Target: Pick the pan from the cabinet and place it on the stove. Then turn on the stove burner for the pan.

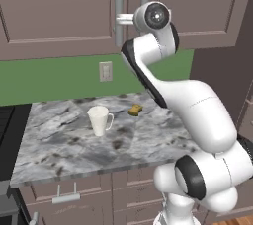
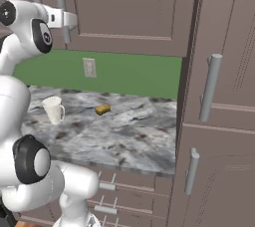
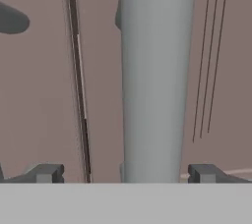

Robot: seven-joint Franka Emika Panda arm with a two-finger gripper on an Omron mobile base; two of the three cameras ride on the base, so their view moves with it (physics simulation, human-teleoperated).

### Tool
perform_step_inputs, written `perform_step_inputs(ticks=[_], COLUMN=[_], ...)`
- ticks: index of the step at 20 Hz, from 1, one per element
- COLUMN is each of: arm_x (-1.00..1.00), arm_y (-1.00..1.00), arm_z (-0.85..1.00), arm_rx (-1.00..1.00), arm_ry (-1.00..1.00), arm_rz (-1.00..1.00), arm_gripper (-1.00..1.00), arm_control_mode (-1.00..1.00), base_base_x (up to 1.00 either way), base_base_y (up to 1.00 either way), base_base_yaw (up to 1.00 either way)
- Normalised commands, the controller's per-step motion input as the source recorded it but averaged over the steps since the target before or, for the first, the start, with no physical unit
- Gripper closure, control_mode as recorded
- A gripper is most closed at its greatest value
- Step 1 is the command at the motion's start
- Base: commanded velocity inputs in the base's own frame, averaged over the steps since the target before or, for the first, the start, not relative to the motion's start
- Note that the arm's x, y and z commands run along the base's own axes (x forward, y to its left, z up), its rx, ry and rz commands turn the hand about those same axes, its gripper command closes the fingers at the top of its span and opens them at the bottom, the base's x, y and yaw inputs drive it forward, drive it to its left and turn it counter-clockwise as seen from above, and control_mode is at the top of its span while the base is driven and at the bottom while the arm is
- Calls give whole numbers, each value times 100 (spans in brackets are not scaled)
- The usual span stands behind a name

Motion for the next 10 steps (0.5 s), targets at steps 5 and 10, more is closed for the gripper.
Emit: perform_step_inputs(ticks=[5, 10], arm_x=[33, 18], arm_y=[0, 7], arm_z=[0, -3], arm_rx=[0, -3], arm_ry=[8, 9], arm_rz=[4, 1], arm_gripper=[100, 100], arm_control_mode=[-100, -100], base_base_x=[0, 0], base_base_y=[0, 0], base_base_yaw=[0, 0])
